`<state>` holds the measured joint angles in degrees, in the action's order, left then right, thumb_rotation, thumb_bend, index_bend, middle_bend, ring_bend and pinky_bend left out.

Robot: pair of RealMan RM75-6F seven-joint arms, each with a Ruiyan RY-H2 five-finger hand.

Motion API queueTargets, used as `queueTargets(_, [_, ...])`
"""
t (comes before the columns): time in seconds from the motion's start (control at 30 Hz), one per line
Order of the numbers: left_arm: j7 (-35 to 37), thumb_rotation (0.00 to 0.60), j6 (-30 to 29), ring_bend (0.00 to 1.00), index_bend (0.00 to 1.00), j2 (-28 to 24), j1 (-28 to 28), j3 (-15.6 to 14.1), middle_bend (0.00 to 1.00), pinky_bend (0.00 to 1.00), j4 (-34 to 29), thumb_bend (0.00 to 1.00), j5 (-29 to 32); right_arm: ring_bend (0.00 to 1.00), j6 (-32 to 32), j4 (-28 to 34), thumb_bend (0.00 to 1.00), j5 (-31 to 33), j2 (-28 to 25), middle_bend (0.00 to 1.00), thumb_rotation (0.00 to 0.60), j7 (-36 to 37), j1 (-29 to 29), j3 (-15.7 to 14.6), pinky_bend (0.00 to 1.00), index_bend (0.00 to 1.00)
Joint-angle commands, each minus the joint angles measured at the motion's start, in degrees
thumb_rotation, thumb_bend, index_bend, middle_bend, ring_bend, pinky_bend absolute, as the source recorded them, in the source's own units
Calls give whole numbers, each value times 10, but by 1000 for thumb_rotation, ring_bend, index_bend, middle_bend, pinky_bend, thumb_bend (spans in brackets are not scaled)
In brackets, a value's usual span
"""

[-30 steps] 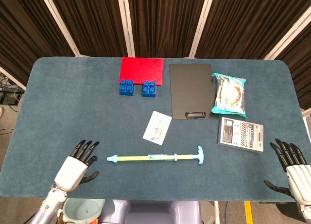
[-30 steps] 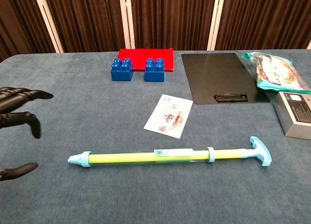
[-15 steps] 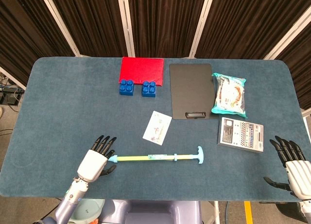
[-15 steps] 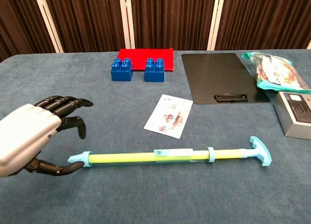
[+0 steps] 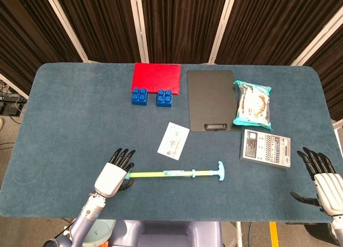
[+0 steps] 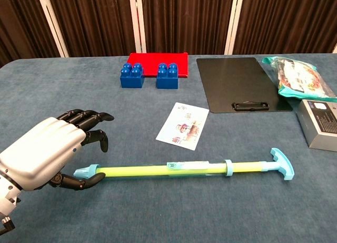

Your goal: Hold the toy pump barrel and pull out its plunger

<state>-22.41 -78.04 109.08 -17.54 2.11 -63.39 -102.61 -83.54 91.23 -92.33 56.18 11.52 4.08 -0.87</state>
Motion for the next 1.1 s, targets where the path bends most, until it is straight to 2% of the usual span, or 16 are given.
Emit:
queueTargets(0.03, [-6,600,-2,103,427,2,-1,-1,107,144,4,290,2,0,-1,0,0,-2,-1,0,600,1,0,-1,0,0])
queueTargets(0.57, [-5,600,24,103,451,25,-23,-15,107,144,33,239,21,0,-6,1,0,-5,0,0,600,-4,-1,-1,0,0])
queueTargets(0.73, [-7,600,24,103,544,36,-26,-13,119,144,49,315,32,0,-7,0,0,-3,-1,0,600,-1,-2,0,0,0])
queueTargets(0.97, [-5,600,12,111,629,47,-30,-18,161,144,70,489,34,0,-4,-2,0,2,2,0,600,-5,0,1,0,0])
queueTargets(1.1, [9,600,-3,125,679,54,-33,-22,195,149,75,521,28,0,-6,-3,0,-4,7,0,600,-12,0,0,0,0])
